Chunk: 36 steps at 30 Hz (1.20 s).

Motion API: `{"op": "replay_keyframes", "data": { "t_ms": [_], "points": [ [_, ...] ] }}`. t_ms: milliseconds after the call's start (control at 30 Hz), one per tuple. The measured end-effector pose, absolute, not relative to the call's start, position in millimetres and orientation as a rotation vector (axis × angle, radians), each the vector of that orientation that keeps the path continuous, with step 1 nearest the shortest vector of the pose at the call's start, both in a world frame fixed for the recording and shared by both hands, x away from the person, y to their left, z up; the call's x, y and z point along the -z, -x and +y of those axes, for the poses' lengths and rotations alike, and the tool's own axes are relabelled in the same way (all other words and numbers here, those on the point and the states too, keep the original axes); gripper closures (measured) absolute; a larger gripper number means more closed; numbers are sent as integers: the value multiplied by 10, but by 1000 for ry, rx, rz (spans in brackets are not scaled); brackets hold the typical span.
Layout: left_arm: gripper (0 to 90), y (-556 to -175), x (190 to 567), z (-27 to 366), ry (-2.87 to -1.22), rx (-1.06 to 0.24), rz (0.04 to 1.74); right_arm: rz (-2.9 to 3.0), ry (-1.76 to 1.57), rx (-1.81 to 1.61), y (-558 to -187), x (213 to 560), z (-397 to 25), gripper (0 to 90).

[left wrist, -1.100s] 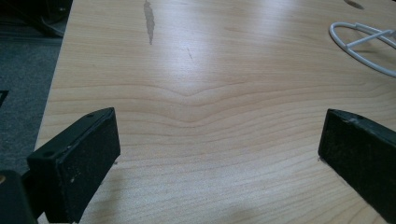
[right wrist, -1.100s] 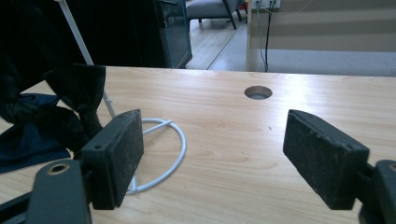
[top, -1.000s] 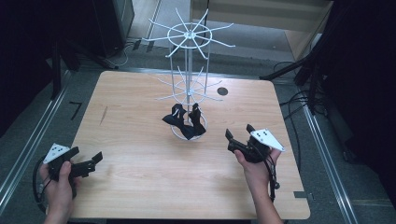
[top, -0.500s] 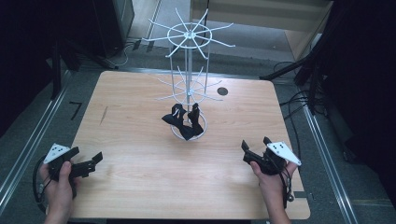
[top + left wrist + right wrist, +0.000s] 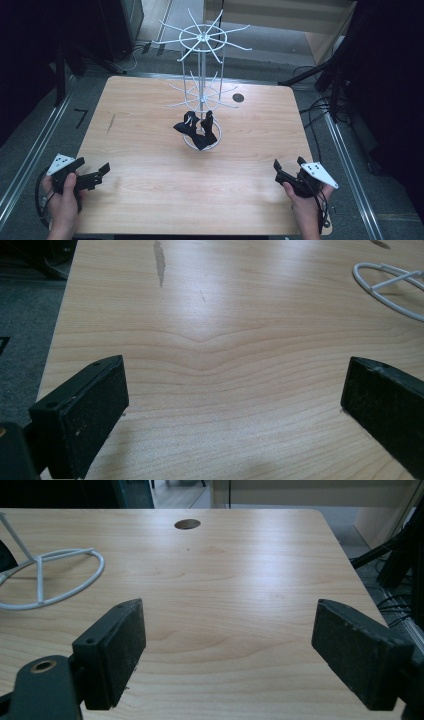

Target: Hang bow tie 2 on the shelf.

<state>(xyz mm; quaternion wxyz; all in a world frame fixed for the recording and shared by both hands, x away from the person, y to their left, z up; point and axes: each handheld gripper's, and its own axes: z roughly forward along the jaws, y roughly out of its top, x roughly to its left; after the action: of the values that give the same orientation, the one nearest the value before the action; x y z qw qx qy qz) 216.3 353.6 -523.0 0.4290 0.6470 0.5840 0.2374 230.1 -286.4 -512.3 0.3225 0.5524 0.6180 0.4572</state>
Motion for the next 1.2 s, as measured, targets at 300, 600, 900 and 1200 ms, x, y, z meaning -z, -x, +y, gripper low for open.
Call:
{"op": "replay_keyframes", "data": {
  "t_ms": [300,600,900,1200],
  "points": [
    [0,-2163,5230,3536,-1615,-593,1458,1605,-1473,-1173,-2190,5165,-3048,145],
    [0,-2164,5231,3536,-1614,-593,1459,1580,-1497,-1154,-2093,5206,-3224,146],
    [0,-2163,5230,3536,-1615,-593,1458,1563,-1520,-1133,-1981,5245,-3381,146],
    [0,-2163,5230,3535,-1615,-595,1459,1537,-1544,-1122,-1838,5281,-3524,146]
  ]
}}
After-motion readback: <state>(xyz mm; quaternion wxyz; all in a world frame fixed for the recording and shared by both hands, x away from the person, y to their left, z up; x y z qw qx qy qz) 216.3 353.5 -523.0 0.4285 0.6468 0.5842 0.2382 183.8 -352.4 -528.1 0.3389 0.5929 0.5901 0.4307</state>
